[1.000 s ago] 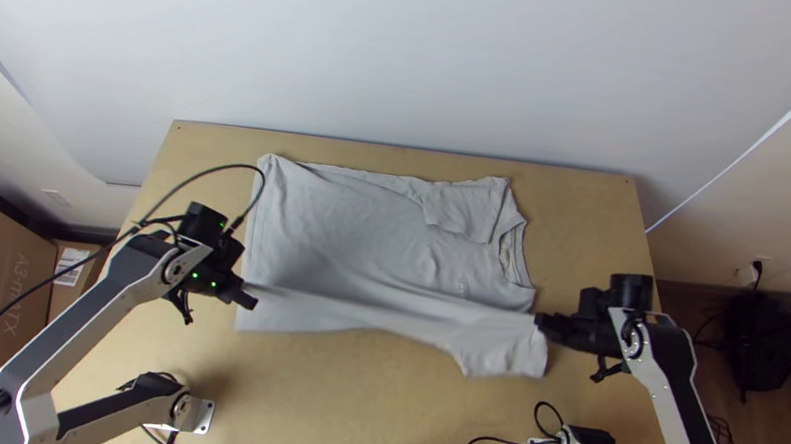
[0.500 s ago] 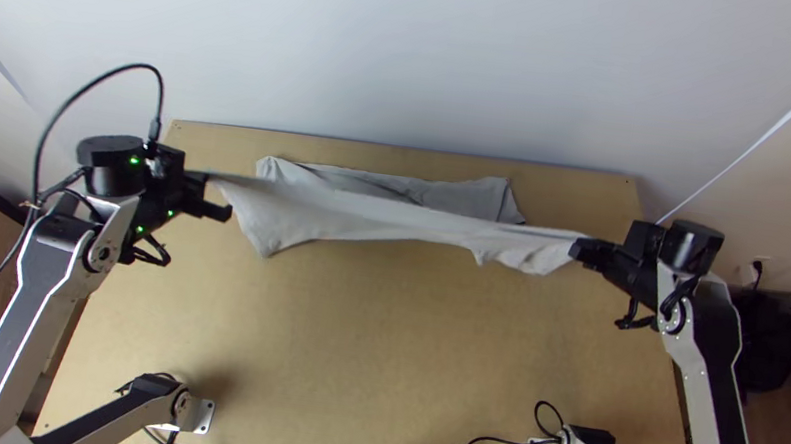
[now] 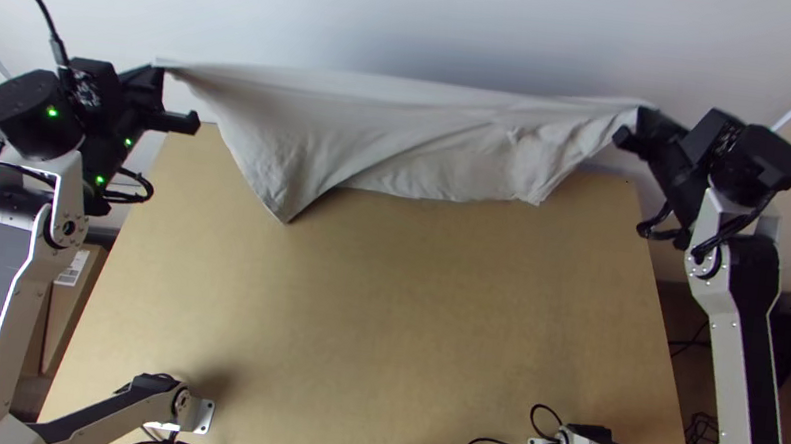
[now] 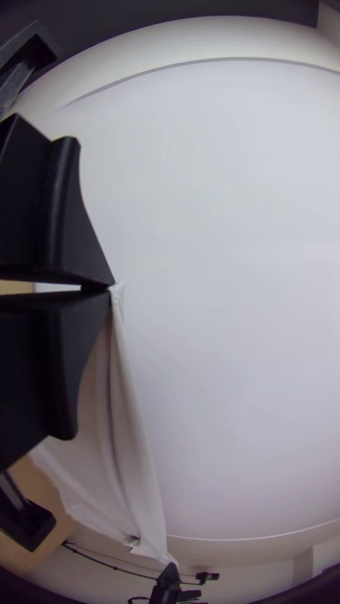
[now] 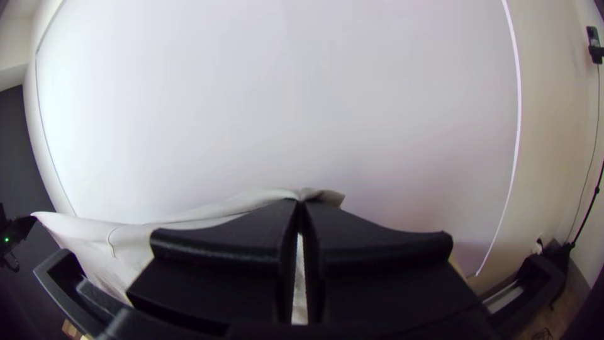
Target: Fold the t-shirt
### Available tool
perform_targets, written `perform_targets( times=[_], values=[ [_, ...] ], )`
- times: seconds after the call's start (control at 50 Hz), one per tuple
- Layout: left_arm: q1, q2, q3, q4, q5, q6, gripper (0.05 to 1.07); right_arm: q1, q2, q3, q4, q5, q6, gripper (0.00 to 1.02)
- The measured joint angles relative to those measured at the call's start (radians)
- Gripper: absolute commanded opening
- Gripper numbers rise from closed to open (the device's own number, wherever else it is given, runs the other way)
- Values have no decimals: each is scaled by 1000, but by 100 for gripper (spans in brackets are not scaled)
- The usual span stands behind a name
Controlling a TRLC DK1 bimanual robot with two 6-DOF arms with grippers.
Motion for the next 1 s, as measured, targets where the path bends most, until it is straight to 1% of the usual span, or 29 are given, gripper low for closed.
perform_targets(
  times=[0.1, 0.16, 0.38, 0.5, 0.62, 0.76, 0.86, 1.0],
  values=[
    [3, 13, 34, 57, -16, -3, 8, 24, 32, 99, 41, 32, 0, 2],
    [5, 18, 52, 91, -24, -3, 8, 34, 42, 143, 60, 41, -1, 2],
    [18, 7, 116, 138, -31, -3, 8, 77, 23, 269, 82, 69, -1, 2],
    [24, -48, 124, 156, -38, -3, 8, 109, -51, 282, 81, 75, 0, 2],
    [26, -144, 126, 166, -39, -3, 8, 129, -174, 282, 80, 76, 0, 2],
    [26, -274, 127, 182, -38, -9, 8, 131, -319, 298, 55, 74, 6, 2],
    [26, -360, 127, 188, -38, -11, 8, 130, -403, 313, 31, 60, 12, 2],
    [27, -467, 87, 187, -37, -11, 8, 130, -463, 331, -7, 55, 24, 2]
  ],
)
